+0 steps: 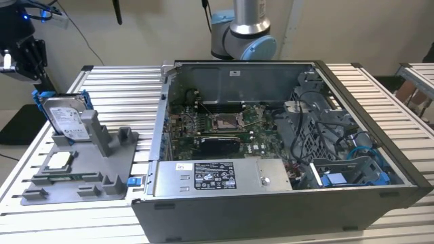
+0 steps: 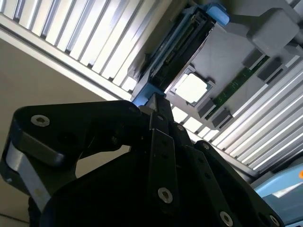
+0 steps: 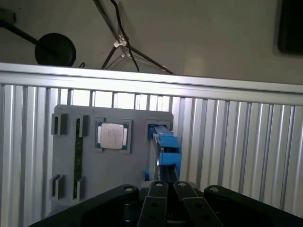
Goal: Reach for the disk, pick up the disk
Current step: 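Pick up the disk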
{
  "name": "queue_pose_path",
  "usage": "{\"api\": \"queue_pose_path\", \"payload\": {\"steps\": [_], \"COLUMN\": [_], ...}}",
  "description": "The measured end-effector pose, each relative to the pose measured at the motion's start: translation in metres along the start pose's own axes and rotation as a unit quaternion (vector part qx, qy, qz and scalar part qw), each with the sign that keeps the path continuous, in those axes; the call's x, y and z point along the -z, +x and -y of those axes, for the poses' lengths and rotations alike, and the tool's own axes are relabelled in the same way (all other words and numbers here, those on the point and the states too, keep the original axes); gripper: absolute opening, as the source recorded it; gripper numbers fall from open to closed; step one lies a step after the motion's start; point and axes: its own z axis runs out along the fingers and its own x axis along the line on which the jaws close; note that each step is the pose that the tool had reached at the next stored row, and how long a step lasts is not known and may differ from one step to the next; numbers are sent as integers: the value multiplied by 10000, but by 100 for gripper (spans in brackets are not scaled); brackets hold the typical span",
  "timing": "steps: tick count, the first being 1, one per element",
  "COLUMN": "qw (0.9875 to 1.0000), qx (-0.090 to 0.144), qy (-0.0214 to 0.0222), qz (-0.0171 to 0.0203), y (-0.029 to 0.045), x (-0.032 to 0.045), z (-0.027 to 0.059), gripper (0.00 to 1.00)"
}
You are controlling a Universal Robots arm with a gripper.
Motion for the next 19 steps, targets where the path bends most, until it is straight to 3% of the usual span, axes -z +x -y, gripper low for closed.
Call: {"api": "queue_pose_path", "payload": {"steps": [15, 16, 19], "qw": [10000, 10000, 10000], "qx": [0, 0, 0], "qy": [0, 0, -1], "qz": [-6, -7, -8], "y": [0, 0, 0], "x": [0, 0, 0], "z": [0, 0, 0], "gripper": [0, 100, 100]}}
